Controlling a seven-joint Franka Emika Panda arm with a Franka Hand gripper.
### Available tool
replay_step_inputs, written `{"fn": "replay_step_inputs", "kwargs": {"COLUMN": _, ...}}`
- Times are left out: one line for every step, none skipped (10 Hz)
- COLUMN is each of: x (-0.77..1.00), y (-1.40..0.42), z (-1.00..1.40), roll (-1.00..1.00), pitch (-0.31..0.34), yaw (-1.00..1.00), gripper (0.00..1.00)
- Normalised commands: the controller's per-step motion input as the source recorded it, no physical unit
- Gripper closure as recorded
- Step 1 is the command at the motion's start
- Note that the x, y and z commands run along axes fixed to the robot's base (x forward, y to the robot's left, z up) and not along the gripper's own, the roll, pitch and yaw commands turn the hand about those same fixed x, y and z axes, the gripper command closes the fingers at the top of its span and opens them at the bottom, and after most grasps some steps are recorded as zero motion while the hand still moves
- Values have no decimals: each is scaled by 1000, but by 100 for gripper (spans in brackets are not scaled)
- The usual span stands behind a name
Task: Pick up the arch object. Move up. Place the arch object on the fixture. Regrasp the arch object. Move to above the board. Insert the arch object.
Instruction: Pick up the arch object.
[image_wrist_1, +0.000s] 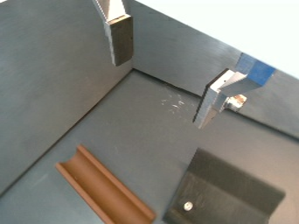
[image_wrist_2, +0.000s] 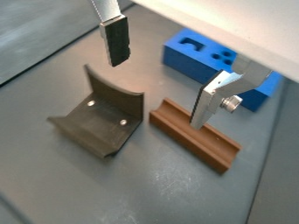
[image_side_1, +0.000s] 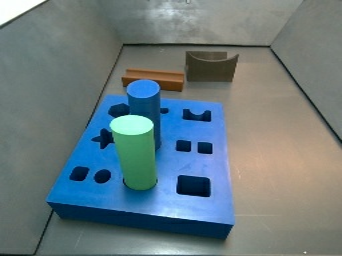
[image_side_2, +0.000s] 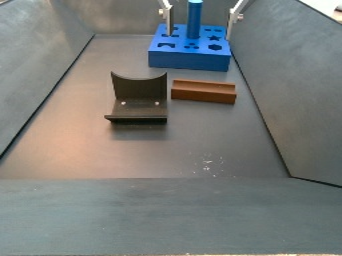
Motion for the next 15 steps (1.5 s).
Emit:
{"fn": "replay_step_inputs", "kwargs": {"x": 0, "y": -40, "z": -197, "roll": 0, "pitch": 0, "yaw": -1000, "gripper": 0}}
{"fn": "replay_step_inputs", "kwargs": {"x": 0, "y": -83, "z": -277, "roll": 0, "pitch": 0, "yaw": -1000, "gripper": 0}}
{"fn": "replay_step_inputs", "kwargs": {"x": 391, "y": -37, "z": -177, "roll": 0, "pitch": 0, "yaw": -631, "gripper": 0}}
{"fn": "replay_step_inputs", "kwargs": {"x": -154, "y": -40, "z": -220, "roll": 0, "pitch": -106, "yaw": 0, "gripper": 0}}
{"fn": "replay_step_inputs", "kwargs": {"x": 60, "y": -429, "z": -823, "roll": 0, "pitch": 0, "yaw": -274, "gripper": 0}}
{"fn": "replay_step_inputs", "kwargs": {"x": 0, "y": -620, "z": -894, "roll": 73, "pitch": -114, "yaw": -531, "gripper": 0}}
{"fn": "replay_step_inputs", "kwargs": {"x": -100, "y": -580, "z": -831, "roll": 56, "pitch": -160, "yaw": -669, "gripper": 0}}
{"fn": "replay_step_inputs", "kwargs": {"x": -43, "y": -363, "z": -737, "roll": 21, "pitch": -111, "yaw": -826, "gripper": 0}}
{"fn": "replay_step_inputs", "kwargs": {"x": -9, "y": -97, "z": -734, "roll": 0, "pitch": -54, "yaw": -997, "gripper": 0}}
{"fn": "replay_step_inputs", "kwargs": {"x": -20, "y": 0, "z": -769, "roll": 0, "pitch": -56, "yaw": -1000, "gripper": 0}}
{"fn": "replay_step_inputs", "kwargs": {"x": -23, "y": 0, "z": -771, "roll": 0, "pitch": -59, "yaw": -1000, "gripper": 0}}
{"fn": "replay_step_inputs", "kwargs": {"x": -23, "y": 0, "z": -769, "roll": 0, "pitch": -59, "yaw": -1000, "gripper": 0}}
{"fn": "replay_step_inputs", "kwargs": {"x": -20, "y": 0, "z": -757, "roll": 0, "pitch": -61, "yaw": -1000, "gripper": 0}}
{"fn": "replay_step_inputs", "kwargs": {"x": -17, "y": 0, "z": -694, "roll": 0, "pitch": -69, "yaw": -1000, "gripper": 0}}
{"fn": "replay_step_inputs", "kwargs": {"x": 0, "y": -54, "z": -511, "roll": -47, "pitch": -69, "yaw": -971, "gripper": 0}}
